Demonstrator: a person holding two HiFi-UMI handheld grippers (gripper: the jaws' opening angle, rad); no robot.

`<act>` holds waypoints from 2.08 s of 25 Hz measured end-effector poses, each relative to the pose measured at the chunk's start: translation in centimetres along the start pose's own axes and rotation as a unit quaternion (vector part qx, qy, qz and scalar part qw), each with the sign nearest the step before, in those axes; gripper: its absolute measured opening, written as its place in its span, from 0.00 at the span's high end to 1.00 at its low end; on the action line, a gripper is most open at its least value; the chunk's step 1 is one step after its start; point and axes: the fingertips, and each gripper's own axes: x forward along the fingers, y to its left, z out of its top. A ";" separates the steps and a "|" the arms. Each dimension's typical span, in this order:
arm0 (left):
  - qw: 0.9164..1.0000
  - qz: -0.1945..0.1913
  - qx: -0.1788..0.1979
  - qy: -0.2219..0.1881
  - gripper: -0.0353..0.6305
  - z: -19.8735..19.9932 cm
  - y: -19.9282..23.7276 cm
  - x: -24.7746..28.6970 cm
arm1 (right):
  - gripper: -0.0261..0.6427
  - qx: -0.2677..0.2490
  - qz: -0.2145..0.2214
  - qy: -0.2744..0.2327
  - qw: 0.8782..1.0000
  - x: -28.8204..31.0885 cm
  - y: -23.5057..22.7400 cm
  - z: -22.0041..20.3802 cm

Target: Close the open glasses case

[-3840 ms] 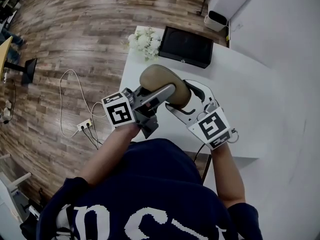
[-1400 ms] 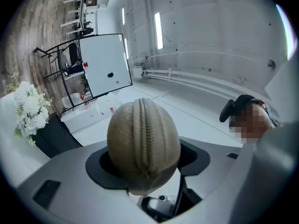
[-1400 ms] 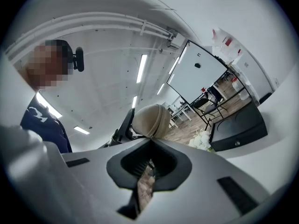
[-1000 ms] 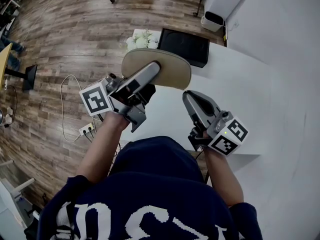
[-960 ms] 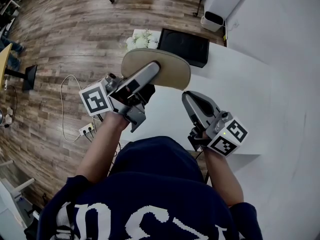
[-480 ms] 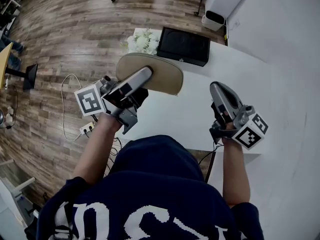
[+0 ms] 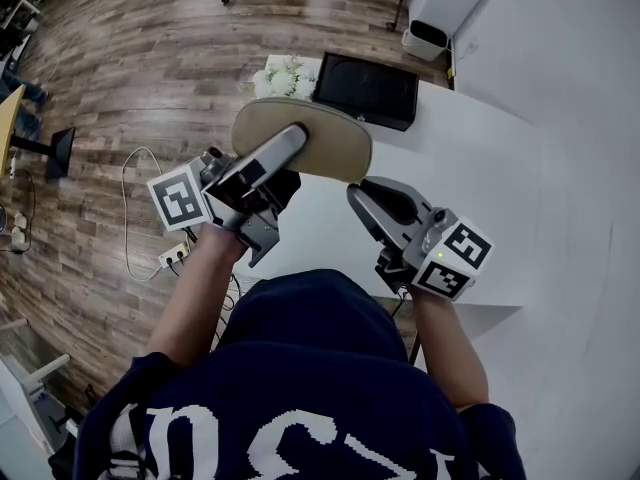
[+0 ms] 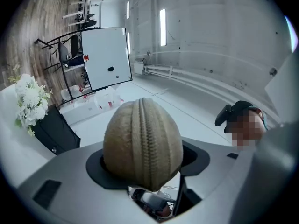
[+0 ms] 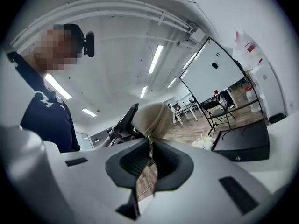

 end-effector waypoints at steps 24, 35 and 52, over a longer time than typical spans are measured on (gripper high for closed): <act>0.971 -0.036 0.018 0.235 0.52 -5.7 -2.1 -0.9 | 0.93 -0.214 0.047 0.164 0.962 -2.6 1.6 1.6; 0.916 -0.047 -0.009 0.398 0.52 -12.1 -1.8 -2.0 | 0.93 -0.282 0.095 0.233 0.926 -0.9 3.4 0.4; 0.960 -0.081 0.002 0.269 0.52 -8.4 -1.8 -0.7 | 0.93 -0.252 0.061 0.176 0.950 -1.1 2.9 2.8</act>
